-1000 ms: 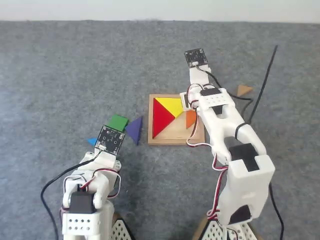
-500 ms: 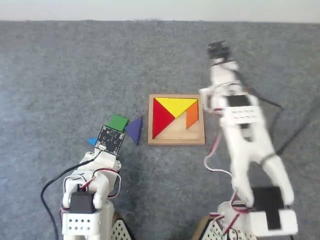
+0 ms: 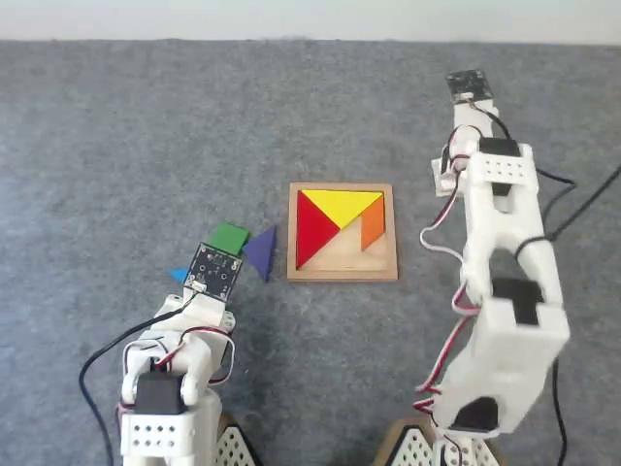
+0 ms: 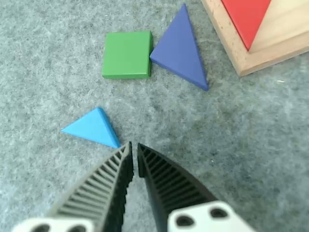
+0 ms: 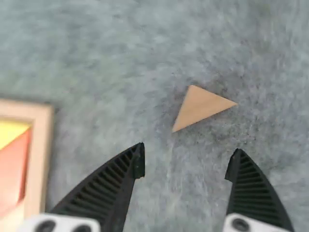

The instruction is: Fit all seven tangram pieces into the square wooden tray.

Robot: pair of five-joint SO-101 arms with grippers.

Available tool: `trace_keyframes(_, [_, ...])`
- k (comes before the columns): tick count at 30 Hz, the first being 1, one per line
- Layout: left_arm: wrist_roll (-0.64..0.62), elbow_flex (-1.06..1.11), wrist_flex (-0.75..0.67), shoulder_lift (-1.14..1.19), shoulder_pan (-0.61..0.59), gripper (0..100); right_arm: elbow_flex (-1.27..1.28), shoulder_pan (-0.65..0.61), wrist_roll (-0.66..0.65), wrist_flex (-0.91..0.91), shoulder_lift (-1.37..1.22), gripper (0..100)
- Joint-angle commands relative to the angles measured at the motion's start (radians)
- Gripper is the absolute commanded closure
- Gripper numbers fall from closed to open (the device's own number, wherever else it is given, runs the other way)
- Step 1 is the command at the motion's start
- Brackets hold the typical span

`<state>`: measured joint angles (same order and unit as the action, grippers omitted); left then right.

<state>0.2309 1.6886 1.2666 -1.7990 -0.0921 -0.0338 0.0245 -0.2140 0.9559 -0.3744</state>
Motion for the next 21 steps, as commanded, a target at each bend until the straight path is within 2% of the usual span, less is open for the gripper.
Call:
trace_keyframes(1, [0.011,-0.007,0.003,-0.023,-0.005,98,-0.172,0.048,0.219,0.012,-0.108,71.3])
trace_keyframes(5, [0.011,-0.007,0.003,-0.023,-0.005,98,-0.253,0.059,0.397,0.012,-0.194,71.3])
trace_keyframes(11, [0.011,-0.007,0.003,-0.023,-0.005,98,-0.353,0.061,0.479,0.008,-0.292,71.3])
trace_keyframes(16, [0.011,-0.007,0.003,-0.023,-0.005,98,-0.450,0.061,0.709,0.002,-0.363,71.1])
trace_keyframes(21, [0.011,-0.007,0.003,-0.023,-0.005,98,-0.571,0.059,0.766,0.002,-0.461,71.0])
